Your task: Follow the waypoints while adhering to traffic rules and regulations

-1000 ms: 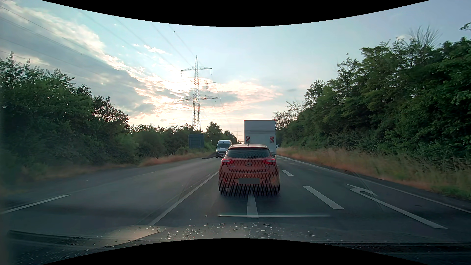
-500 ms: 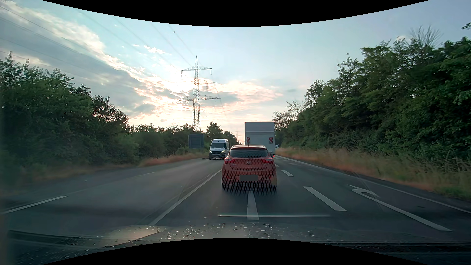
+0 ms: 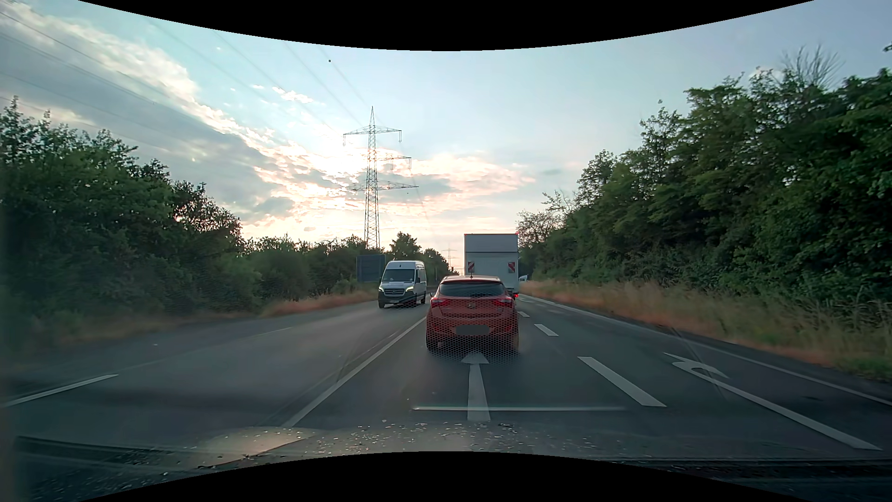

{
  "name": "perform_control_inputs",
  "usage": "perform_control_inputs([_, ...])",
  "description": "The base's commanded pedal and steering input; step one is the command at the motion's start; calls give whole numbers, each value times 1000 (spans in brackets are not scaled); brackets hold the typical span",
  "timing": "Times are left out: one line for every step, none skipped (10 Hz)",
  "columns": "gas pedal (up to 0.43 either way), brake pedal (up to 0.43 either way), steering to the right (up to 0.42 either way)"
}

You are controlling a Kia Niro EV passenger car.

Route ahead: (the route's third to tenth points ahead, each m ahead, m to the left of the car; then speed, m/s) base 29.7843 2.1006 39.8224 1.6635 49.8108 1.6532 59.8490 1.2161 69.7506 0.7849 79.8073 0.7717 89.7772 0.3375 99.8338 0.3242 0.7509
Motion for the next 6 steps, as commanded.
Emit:
perform_control_inputs([228,0,-5])
perform_control_inputs([240,0,-5])
perform_control_inputs([240,0,-5])
perform_control_inputs([240,0,-5])
perform_control_inputs([240,0,-5])
perform_control_inputs([240,0,-5])
